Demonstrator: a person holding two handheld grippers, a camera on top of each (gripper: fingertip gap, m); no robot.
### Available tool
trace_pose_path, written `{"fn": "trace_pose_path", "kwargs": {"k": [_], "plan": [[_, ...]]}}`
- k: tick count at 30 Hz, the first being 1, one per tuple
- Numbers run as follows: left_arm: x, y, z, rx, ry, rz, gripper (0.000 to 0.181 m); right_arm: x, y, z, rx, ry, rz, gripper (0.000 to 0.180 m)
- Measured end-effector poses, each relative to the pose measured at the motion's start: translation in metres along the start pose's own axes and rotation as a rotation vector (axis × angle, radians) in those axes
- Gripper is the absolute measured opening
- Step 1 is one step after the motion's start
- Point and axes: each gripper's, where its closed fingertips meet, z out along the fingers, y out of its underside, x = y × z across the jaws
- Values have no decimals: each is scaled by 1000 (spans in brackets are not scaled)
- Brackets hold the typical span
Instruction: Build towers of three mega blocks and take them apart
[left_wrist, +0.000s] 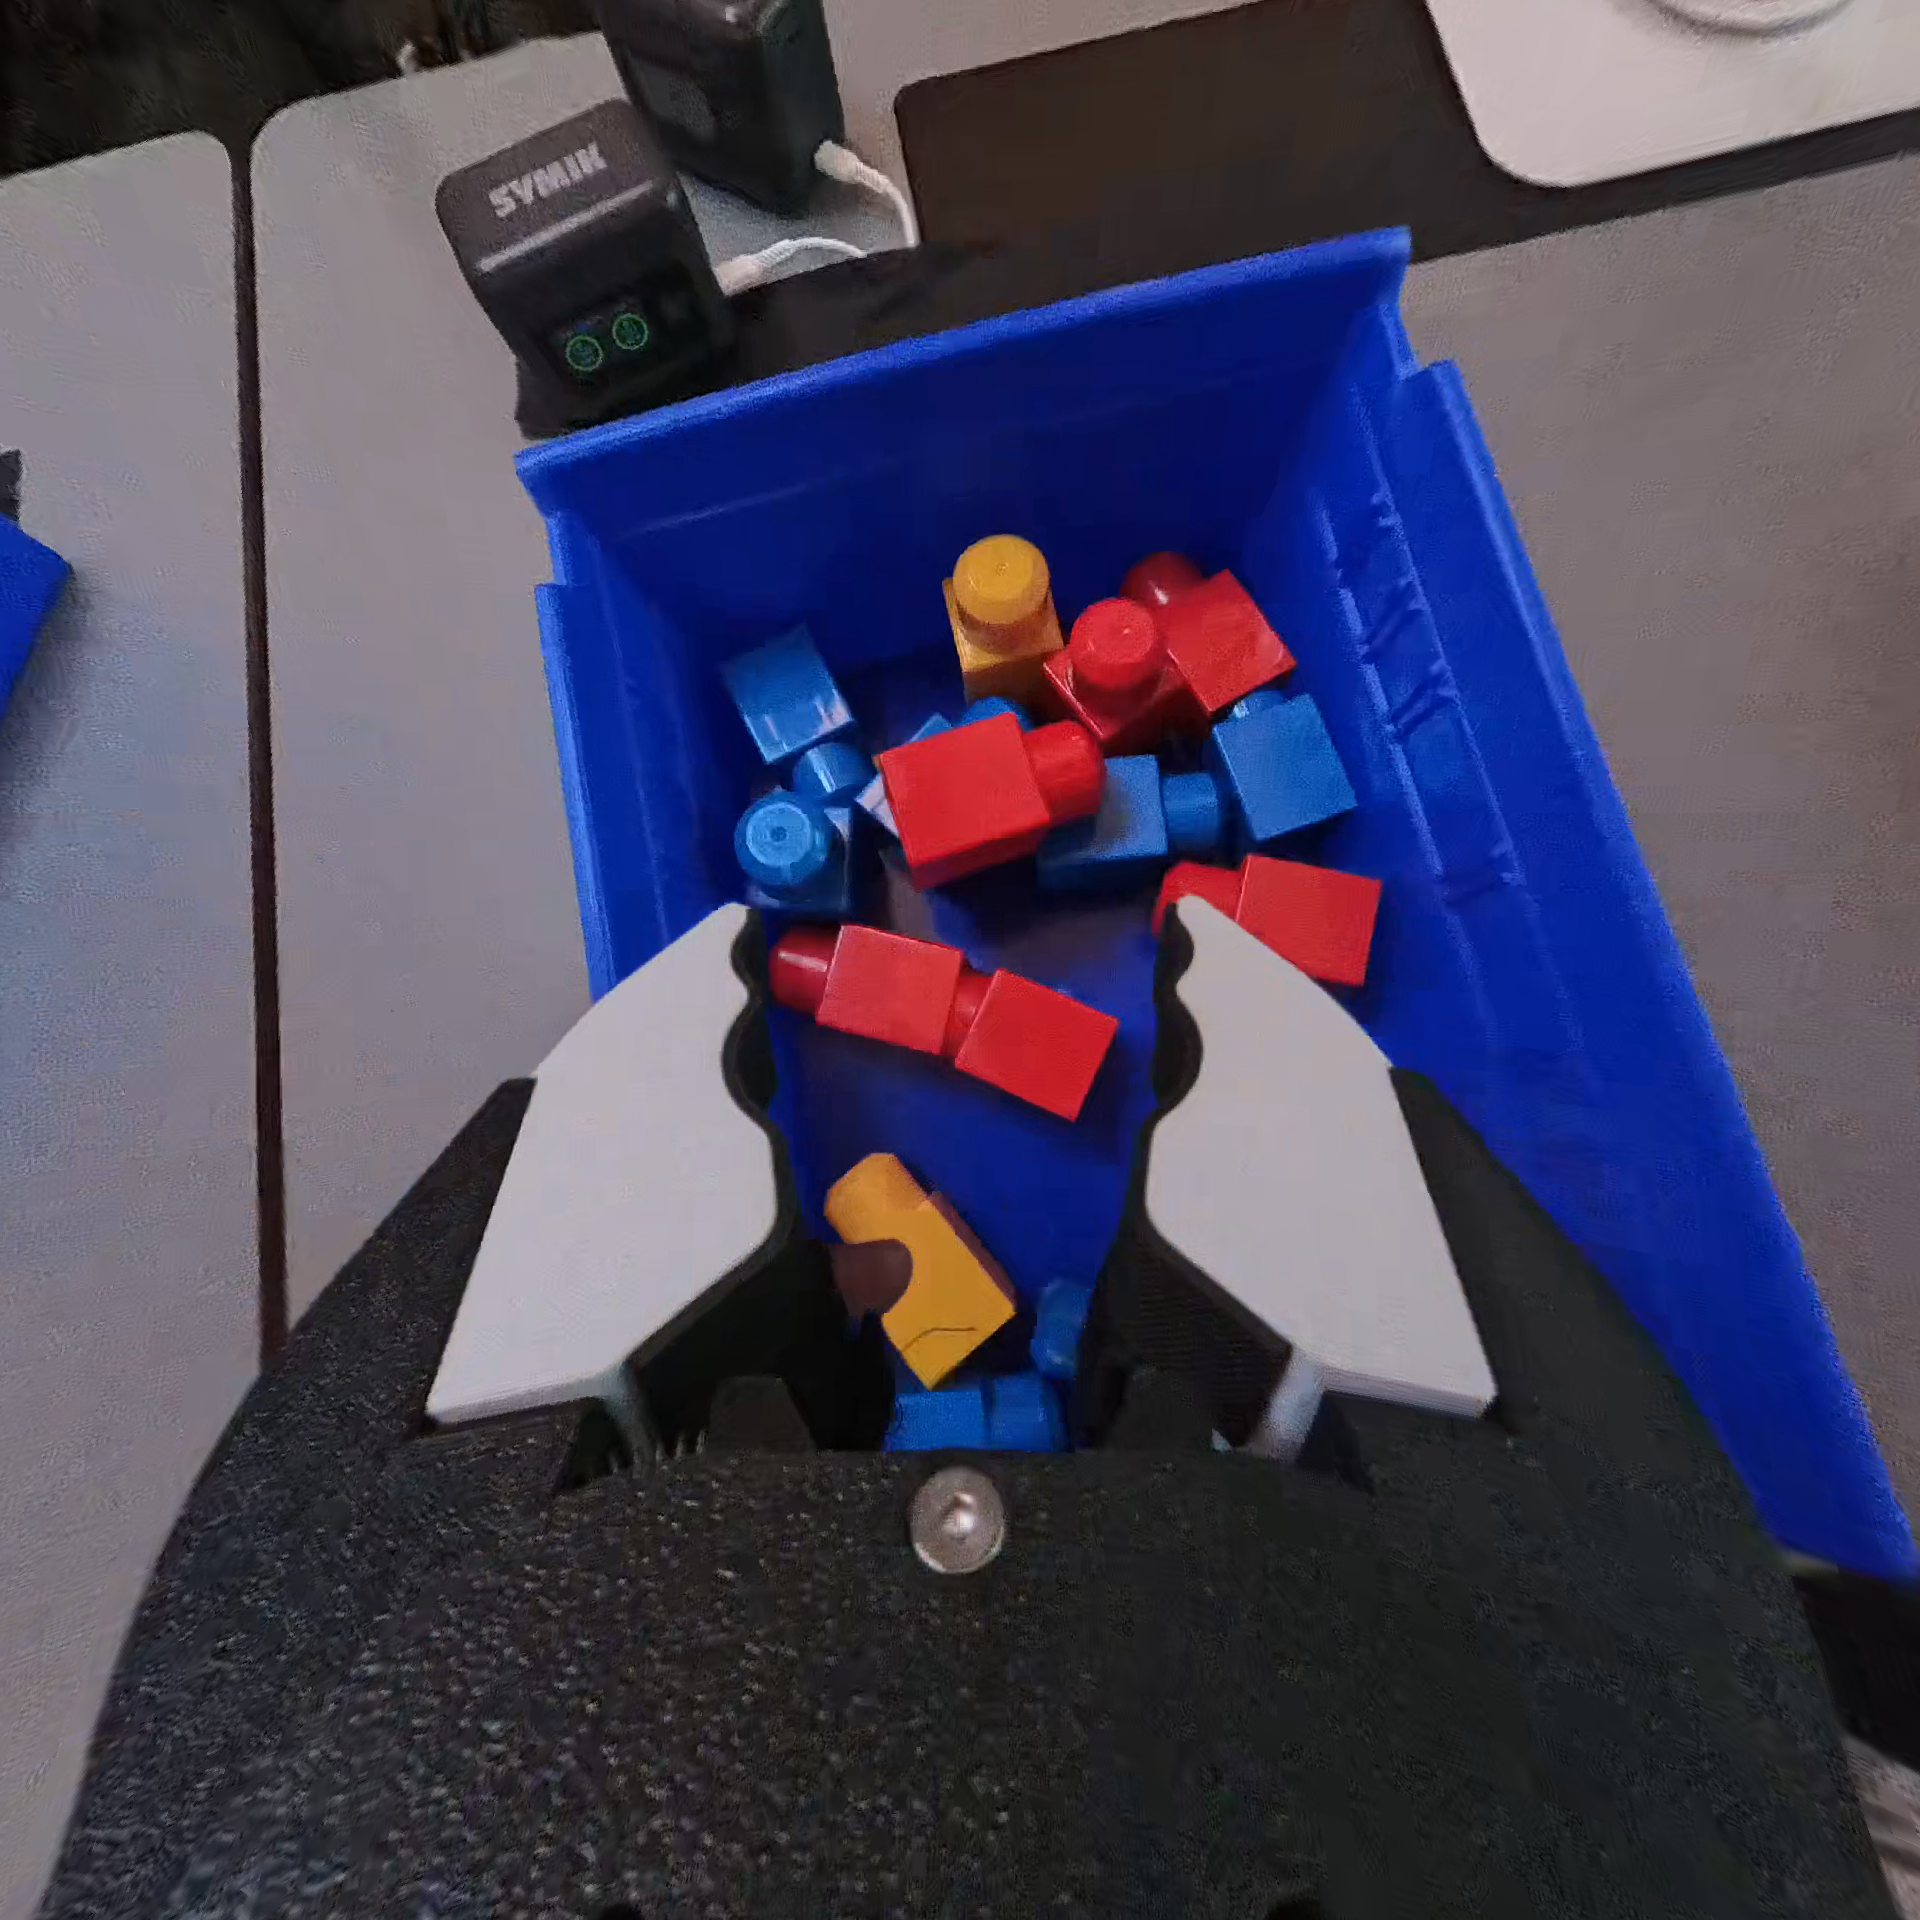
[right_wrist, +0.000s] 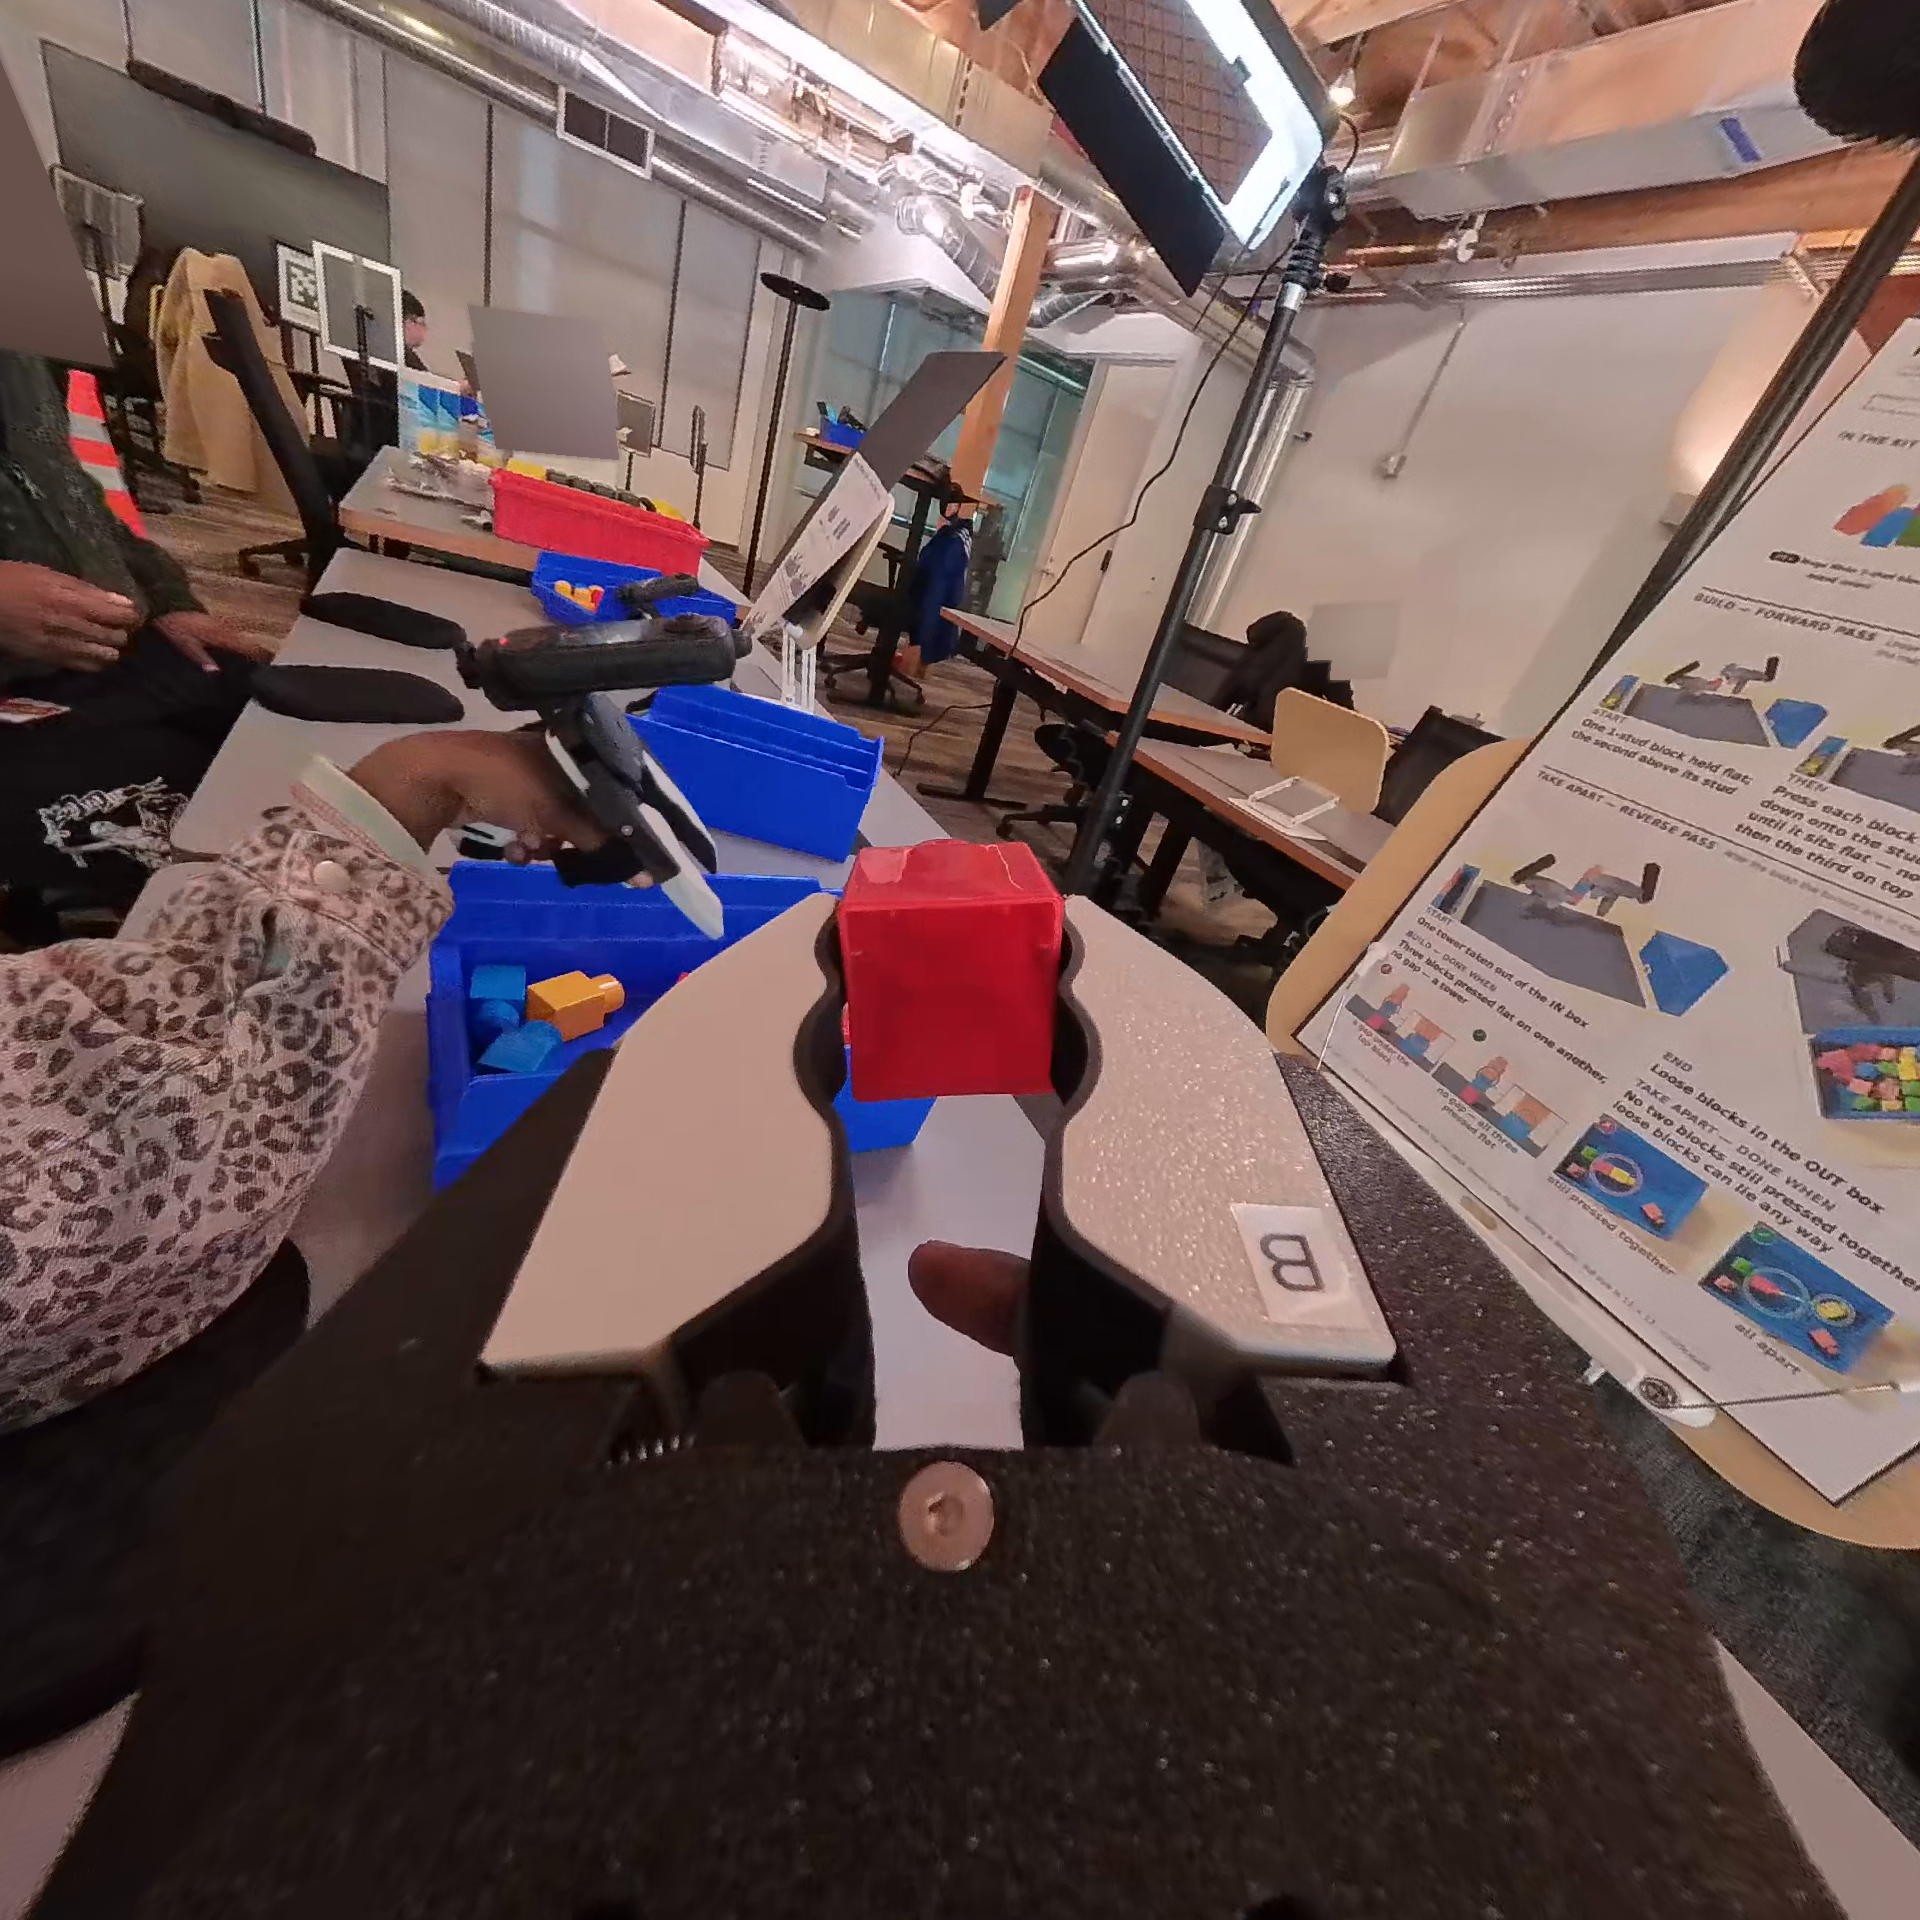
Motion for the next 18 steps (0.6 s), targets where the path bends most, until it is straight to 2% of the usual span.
{"fn": "trace_pose_path", "kwargs": {"k": [2, 3, 6, 8, 12, 14, 18], "plan": [[-1, -8, 11, 48, 38, -8, 73, -1, 2, 2, -8, -4, -9, 36], [2, -9, 16, 50, 43, 63, 72, -2, 2, 3, -10, -11, -13, 36], [1, 0, 38, -6, -103, 442, 71, -6, 4, 5, -12, -42, -14, 36], [6, 1, 52, -21, -128, 586, 71, -7, 5, 6, -18, -50, -16, 36], [13, 0, 76, -15, -74, 567, 64, -10, 4, 6, -23, -66, -32, 36], [8, 9, 89, -39, -96, 554, 51, -10, 3, 6, -17, -63, -38, 36], [5, 10, 73, -69, -66, 463, 47, -9, 4, 6, -16, -62, -36, 36]]}}
